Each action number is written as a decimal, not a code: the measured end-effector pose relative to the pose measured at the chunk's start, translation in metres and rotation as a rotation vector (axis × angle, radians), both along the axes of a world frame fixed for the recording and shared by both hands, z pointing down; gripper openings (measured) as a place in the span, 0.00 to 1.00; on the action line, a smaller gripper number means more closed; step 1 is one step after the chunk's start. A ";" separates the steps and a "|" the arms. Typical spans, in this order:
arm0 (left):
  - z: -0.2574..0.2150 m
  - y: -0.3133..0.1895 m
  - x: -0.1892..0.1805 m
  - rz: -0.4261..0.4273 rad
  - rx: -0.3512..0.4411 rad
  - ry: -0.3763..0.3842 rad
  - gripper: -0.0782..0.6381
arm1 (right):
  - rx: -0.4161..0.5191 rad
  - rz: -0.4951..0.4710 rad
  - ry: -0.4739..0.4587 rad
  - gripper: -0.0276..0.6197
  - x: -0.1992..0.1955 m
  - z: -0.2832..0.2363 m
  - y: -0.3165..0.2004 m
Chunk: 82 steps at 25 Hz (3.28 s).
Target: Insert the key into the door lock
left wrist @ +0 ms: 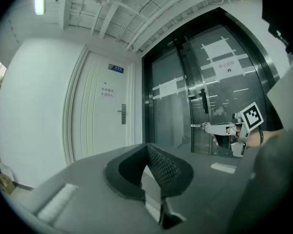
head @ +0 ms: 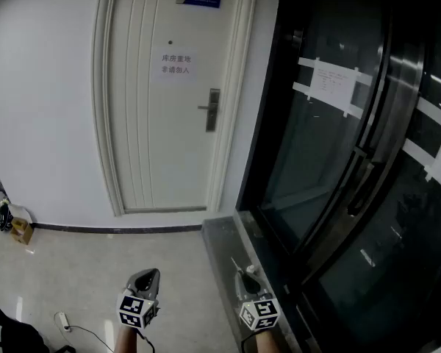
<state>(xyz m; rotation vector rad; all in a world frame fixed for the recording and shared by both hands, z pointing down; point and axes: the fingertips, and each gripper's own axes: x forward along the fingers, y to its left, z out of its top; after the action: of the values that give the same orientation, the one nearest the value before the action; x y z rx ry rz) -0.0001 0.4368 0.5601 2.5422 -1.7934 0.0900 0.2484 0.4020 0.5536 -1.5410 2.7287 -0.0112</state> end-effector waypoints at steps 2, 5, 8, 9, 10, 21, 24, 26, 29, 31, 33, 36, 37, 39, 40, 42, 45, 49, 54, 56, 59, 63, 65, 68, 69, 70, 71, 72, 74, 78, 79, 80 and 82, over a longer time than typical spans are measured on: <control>0.002 0.001 -0.002 0.001 -0.003 0.002 0.11 | 0.000 0.004 0.003 0.06 -0.002 0.001 0.001; 0.005 0.003 -0.005 0.004 -0.008 0.002 0.11 | 0.000 0.006 0.010 0.06 -0.006 0.003 0.003; 0.006 0.004 -0.009 0.011 -0.010 0.001 0.11 | 0.003 0.010 0.015 0.06 -0.011 0.002 0.006; 0.006 0.005 -0.011 0.016 -0.009 0.003 0.11 | 0.004 0.013 0.017 0.06 -0.013 0.001 0.008; 0.005 0.007 -0.013 0.021 -0.007 0.003 0.11 | 0.004 0.017 0.020 0.06 -0.015 0.001 0.010; 0.007 0.006 -0.036 0.078 -0.005 0.004 0.11 | 0.012 0.071 0.029 0.06 -0.041 0.002 0.019; 0.008 -0.003 -0.042 0.088 -0.005 0.005 0.11 | 0.007 0.080 0.030 0.06 -0.046 0.005 0.013; 0.011 -0.006 -0.046 0.092 -0.007 0.007 0.11 | 0.002 0.085 0.032 0.06 -0.050 0.009 0.010; 0.012 -0.024 -0.049 0.089 -0.003 0.015 0.11 | -0.002 0.078 0.043 0.06 -0.053 0.012 -0.009; 0.011 -0.043 -0.051 0.081 0.000 0.016 0.11 | -0.002 0.070 0.049 0.06 -0.054 0.013 -0.031; 0.009 -0.064 -0.053 0.073 -0.001 0.013 0.11 | -0.001 0.063 0.047 0.06 -0.055 0.012 -0.054; 0.007 -0.095 -0.052 0.065 -0.009 0.017 0.11 | -0.007 0.055 0.044 0.06 -0.054 0.010 -0.090; 0.005 -0.106 -0.051 0.063 -0.010 0.017 0.11 | -0.009 0.052 0.042 0.06 -0.053 0.010 -0.102; 0.000 -0.131 -0.050 0.055 -0.007 0.016 0.11 | -0.009 0.044 0.042 0.06 -0.052 0.008 -0.127; -0.002 -0.143 -0.050 0.049 -0.006 0.016 0.11 | -0.008 0.040 0.044 0.06 -0.052 0.007 -0.140; -0.005 -0.167 -0.050 0.041 -0.005 0.014 0.11 | -0.008 0.033 0.046 0.06 -0.053 0.004 -0.165; -0.007 -0.200 -0.049 0.035 -0.007 0.012 0.11 | -0.007 0.021 0.044 0.06 -0.053 0.002 -0.199; -0.009 -0.238 -0.048 0.015 -0.004 0.013 0.11 | -0.002 -0.002 0.042 0.06 -0.054 0.001 -0.238; -0.009 -0.277 -0.048 0.009 -0.006 0.009 0.11 | -0.005 -0.007 0.036 0.06 -0.054 0.002 -0.278; -0.007 -0.292 -0.050 0.006 -0.015 0.009 0.11 | -0.006 -0.008 0.033 0.06 -0.056 0.003 -0.292; -0.008 -0.316 -0.048 0.015 -0.017 0.009 0.11 | -0.006 -0.004 0.027 0.06 -0.057 0.002 -0.315; -0.004 -0.354 -0.048 0.036 -0.022 -0.002 0.11 | -0.006 0.010 0.029 0.06 -0.061 0.005 -0.349; -0.003 -0.375 -0.050 0.044 -0.020 -0.001 0.11 | -0.003 0.018 0.032 0.06 -0.062 0.007 -0.368; -0.005 -0.408 -0.052 0.059 -0.011 0.002 0.11 | -0.004 0.036 0.029 0.06 -0.063 0.009 -0.398; -0.006 -0.419 -0.053 0.064 -0.009 0.002 0.11 | -0.006 0.042 0.027 0.06 -0.064 0.010 -0.408; -0.007 -0.429 -0.055 0.067 -0.008 0.003 0.11 | -0.008 0.048 0.025 0.06 -0.065 0.011 -0.418; -0.008 -0.440 -0.058 0.071 -0.007 0.004 0.11 | -0.008 0.054 0.023 0.06 -0.067 0.010 -0.429; -0.008 -0.451 -0.061 0.074 -0.007 0.004 0.11 | -0.008 0.060 0.022 0.06 -0.070 0.009 -0.440; -0.009 -0.475 -0.070 0.079 -0.013 0.003 0.11 | -0.010 0.070 0.016 0.06 -0.078 0.005 -0.463; -0.012 -0.525 -0.086 0.096 -0.019 0.004 0.11 | -0.013 0.079 0.014 0.06 -0.096 -0.002 -0.511; -0.013 -0.537 -0.090 0.097 -0.019 0.004 0.11 | -0.014 0.080 0.016 0.06 -0.100 -0.003 -0.523; -0.014 -0.549 -0.094 0.097 -0.020 0.004 0.11 | -0.014 0.080 0.018 0.06 -0.104 -0.004 -0.534; -0.015 -0.572 -0.102 0.100 -0.022 0.006 0.11 | -0.014 0.080 0.020 0.06 -0.113 -0.006 -0.557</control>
<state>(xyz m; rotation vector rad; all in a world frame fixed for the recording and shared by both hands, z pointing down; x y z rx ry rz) -0.1020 -0.1350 0.5451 2.6136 -1.6530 0.1035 0.1353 -0.1549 0.5476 -1.6619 2.6852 -0.0138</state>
